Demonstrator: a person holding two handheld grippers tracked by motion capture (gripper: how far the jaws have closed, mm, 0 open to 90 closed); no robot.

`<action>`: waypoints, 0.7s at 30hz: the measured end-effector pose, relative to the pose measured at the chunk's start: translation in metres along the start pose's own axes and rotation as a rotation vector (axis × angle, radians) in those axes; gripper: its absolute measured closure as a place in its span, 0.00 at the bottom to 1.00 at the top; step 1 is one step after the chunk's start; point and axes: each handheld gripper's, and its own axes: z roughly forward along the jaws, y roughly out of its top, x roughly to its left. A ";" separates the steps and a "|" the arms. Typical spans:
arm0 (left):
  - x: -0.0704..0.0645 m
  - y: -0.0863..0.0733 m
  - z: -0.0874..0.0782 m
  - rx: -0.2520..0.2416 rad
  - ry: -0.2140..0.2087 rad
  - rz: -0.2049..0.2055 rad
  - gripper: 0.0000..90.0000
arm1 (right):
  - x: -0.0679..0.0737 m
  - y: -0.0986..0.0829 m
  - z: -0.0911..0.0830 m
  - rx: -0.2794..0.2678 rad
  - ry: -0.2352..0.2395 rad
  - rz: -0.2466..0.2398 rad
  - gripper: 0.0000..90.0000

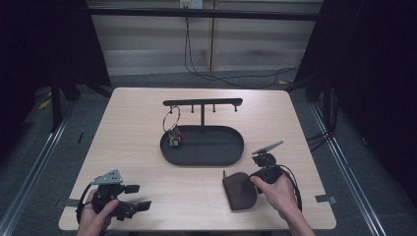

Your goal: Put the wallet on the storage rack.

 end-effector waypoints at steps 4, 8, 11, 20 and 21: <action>0.002 0.000 -0.002 -0.007 0.007 0.000 0.18 | 0.000 -0.001 -0.004 -0.022 0.011 0.010 0.76; 0.002 0.000 -0.001 -0.004 0.007 0.000 0.18 | 0.003 0.001 -0.005 -0.018 -0.004 -0.010 0.76; 0.001 0.000 0.000 0.009 0.018 0.004 0.19 | 0.007 0.003 -0.008 -0.021 -0.014 -0.028 0.81; 0.002 0.000 0.000 0.005 0.015 -0.002 0.19 | 0.016 0.011 -0.016 -0.015 -0.033 -0.072 0.85; 0.001 0.000 0.000 0.005 0.014 -0.002 0.19 | 0.017 0.012 -0.016 -0.017 -0.033 -0.074 0.86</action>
